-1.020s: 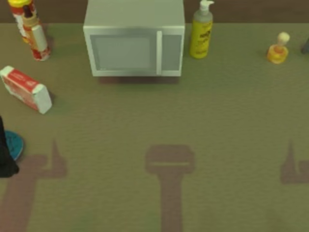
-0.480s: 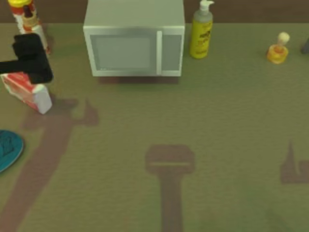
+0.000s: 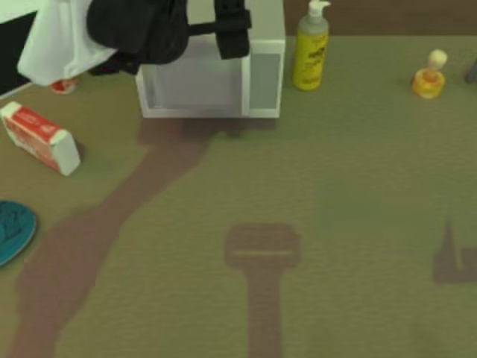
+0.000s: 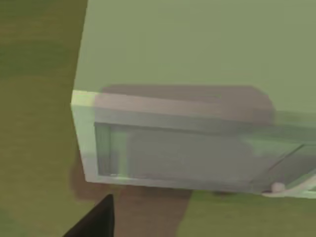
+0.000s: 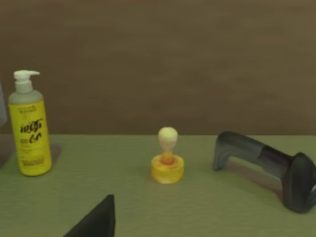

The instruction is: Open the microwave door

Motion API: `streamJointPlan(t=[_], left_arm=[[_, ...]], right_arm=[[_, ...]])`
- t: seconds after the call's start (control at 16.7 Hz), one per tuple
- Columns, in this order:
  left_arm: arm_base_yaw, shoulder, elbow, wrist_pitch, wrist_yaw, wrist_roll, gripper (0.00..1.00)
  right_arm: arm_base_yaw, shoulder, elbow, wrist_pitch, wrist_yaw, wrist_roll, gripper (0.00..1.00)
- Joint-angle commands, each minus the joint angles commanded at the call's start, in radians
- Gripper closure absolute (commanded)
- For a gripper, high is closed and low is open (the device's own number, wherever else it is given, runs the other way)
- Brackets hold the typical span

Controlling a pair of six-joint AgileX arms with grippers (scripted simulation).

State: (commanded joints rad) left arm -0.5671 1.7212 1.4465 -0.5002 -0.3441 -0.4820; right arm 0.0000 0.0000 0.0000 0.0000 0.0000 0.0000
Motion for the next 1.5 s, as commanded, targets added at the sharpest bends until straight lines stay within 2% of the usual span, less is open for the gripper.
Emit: streamJointPlan(t=[0.24,0.48,0.78,1.14,1.44,1.5], left_arm=[[-0.083,0.259,0.204,-0.081,-0.05,-0.068,0.0],[-0.115,0.351,0.272,-0.116,-0.07,-0.092,0.0],[-0.11,0.353,0.271,-0.111,-0.067,-0.09,0.0],[-0.059,0.538,0.354,0.002,-0.035,-0.042,0.0],[-0.048,0.564,0.367,0.025,-0.028,-0.032,0.0],[-0.048,0.564,0.367,0.025,-0.028,-0.032,0.08]], right_arm=[[0.0,0.0,0.0,0.0,0.0,0.0,0.0],[0.0,0.0,0.0,0.0,0.0,0.0,0.0],[0.0,0.0,0.0,0.0,0.0,0.0,0.0],[0.0,0.0,0.0,0.0,0.0,0.0,0.0],[0.0,0.0,0.0,0.0,0.0,0.0,0.0],[0.0,0.0,0.0,0.0,0.0,0.0,0.0]])
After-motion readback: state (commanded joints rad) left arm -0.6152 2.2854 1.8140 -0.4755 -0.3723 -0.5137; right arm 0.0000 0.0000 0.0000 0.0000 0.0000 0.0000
